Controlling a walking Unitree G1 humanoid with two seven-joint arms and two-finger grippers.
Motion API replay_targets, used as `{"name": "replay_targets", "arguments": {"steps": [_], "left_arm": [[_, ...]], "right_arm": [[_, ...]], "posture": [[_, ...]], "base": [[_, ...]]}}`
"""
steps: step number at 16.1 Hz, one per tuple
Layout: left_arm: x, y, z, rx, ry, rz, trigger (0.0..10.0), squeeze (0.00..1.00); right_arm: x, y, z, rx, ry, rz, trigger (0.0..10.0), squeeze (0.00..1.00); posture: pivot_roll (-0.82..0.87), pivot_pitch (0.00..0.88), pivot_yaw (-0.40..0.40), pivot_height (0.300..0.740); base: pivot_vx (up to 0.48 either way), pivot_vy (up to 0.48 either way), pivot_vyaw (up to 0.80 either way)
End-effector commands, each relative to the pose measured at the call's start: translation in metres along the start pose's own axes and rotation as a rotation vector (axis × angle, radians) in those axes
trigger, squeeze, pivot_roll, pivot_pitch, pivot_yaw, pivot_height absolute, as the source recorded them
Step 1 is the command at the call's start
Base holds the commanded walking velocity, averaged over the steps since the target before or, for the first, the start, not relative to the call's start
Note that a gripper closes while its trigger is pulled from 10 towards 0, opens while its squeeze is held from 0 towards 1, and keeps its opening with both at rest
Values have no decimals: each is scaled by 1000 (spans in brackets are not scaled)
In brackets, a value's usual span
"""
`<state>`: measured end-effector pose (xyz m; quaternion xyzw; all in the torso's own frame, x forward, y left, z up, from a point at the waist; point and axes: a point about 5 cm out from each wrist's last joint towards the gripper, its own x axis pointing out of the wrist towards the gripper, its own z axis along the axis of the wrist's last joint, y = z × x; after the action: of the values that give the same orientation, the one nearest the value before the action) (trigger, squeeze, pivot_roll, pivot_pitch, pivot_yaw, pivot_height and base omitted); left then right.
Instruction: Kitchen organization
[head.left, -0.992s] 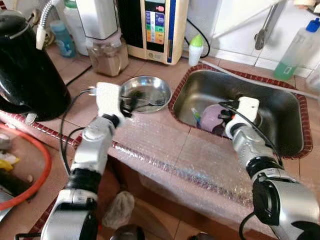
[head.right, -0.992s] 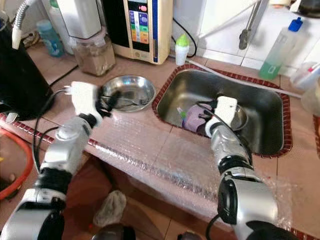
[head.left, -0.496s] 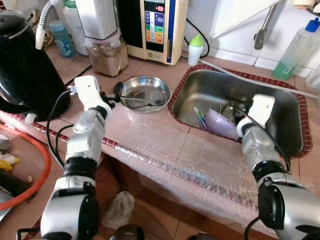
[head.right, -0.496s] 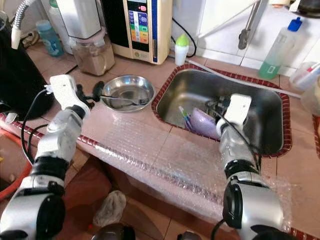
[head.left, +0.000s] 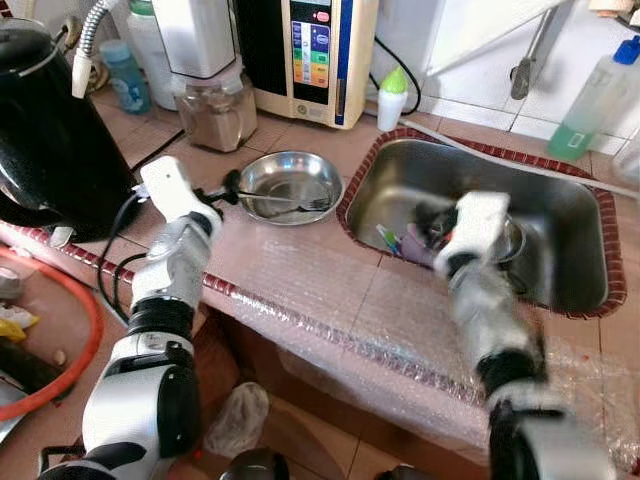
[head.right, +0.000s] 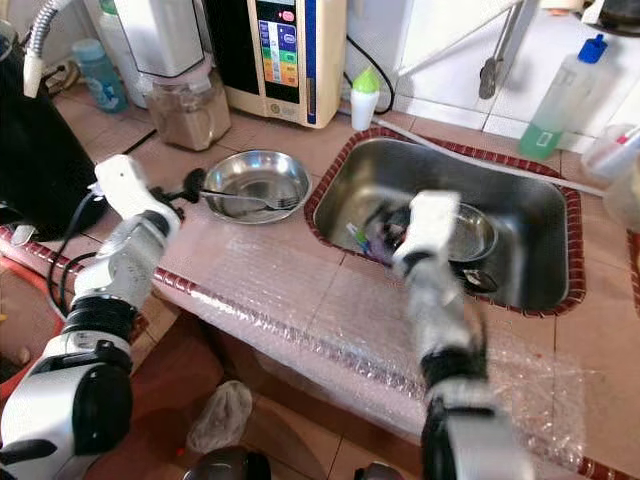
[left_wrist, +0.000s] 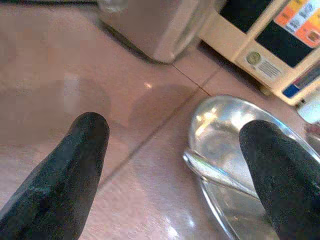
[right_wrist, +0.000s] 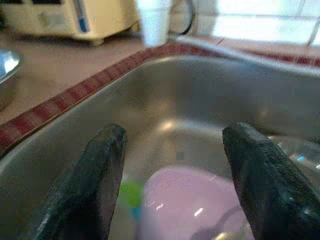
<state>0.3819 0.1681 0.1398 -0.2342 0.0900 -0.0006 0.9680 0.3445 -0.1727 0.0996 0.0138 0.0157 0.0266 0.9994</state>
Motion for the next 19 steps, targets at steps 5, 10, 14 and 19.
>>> {"name": "replay_targets", "arguments": {"steps": [5,10,14,19], "left_arm": [[5,-5,-6,-65,84,-8,0,0],[6,1,-6,-114,89,24,0,0],[9,0,6,-135,51,36,0,0],[7,-5,13,-124,18,11,0,0]], "right_arm": [[-28,40,-8,-19,1,131,10000,0],[-41,47,-12,-26,31,151,10000,0],[-41,43,-7,-35,39,138,10000,0],[-41,47,-5,-42,39,149,10000,0]], "posture": [[-66,5,66,740],[-89,0,63,740],[-91,0,57,740],[-80,0,56,740]], "base": [[0,0,0],[0,0,0],[0,0,0],[0,0,0]]}}
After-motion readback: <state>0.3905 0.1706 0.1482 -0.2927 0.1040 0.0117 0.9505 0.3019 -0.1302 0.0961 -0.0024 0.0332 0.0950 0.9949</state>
